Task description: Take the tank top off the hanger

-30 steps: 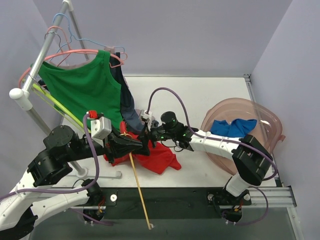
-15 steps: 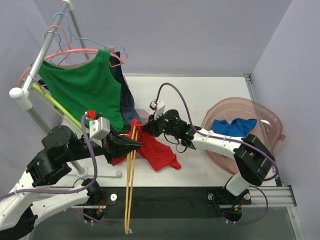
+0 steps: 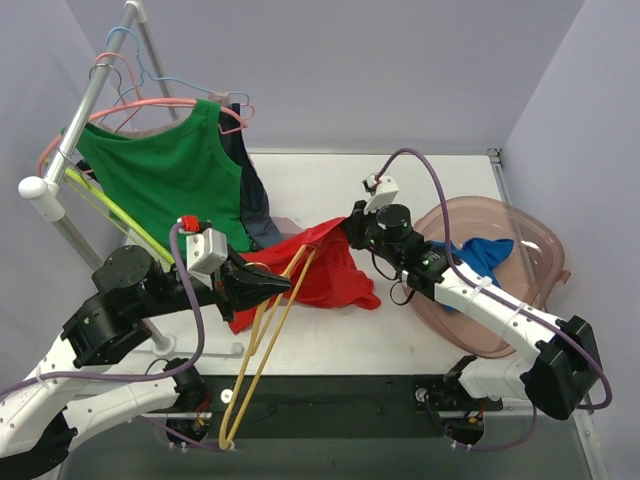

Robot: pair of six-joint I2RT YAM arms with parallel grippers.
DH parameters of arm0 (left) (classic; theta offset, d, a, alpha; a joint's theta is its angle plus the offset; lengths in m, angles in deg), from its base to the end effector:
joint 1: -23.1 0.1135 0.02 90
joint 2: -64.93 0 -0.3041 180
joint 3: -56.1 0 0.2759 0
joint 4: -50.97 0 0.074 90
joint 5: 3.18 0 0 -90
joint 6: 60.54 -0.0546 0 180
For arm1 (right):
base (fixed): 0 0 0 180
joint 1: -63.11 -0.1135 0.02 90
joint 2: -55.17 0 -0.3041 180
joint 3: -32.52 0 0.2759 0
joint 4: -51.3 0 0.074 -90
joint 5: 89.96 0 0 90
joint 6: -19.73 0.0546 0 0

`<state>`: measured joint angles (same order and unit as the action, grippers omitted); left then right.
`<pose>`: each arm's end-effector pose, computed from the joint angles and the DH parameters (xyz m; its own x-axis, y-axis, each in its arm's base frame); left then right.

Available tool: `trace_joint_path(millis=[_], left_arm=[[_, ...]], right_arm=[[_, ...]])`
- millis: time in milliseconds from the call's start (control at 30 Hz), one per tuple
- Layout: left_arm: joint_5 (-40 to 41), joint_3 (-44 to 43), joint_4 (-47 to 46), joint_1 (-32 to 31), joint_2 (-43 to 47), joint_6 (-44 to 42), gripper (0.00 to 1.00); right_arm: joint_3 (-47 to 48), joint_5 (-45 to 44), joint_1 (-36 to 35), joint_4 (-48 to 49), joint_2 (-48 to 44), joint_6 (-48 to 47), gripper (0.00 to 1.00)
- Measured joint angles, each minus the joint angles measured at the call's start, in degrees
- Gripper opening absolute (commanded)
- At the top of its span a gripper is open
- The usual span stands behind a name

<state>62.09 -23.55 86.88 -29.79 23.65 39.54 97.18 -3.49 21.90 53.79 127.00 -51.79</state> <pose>0.0610 -0.1185 0.4907 -0.1454 -0.0713 -0.9868 0.9660 0.2054 -0.1572 0.2482 0.2129 0.3575 -0.2520 0.1998 -0.9469 -0.5604 0.7675 0.3112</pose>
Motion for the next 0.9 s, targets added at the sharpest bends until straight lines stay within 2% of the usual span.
trace_joint_path(millis=[500,767,900], left_arm=[[-1.75,-0.02,-0.83,-0.02,-0.76,0.42,0.00],[0.42,-0.02,-0.59,-0.02,0.22,0.70,0.00],[1.57,-0.02,0.74,-0.02,-0.85,0.04,0.00]], right_arm=[[0.94,0.66,9.09,-9.60,-0.87,3.08,0.00],[6.21,1.36,9.70,-14.03,-2.36,3.04,0.00],[12.87,0.22,9.75,-19.43,-5.16,2.80,0.00]])
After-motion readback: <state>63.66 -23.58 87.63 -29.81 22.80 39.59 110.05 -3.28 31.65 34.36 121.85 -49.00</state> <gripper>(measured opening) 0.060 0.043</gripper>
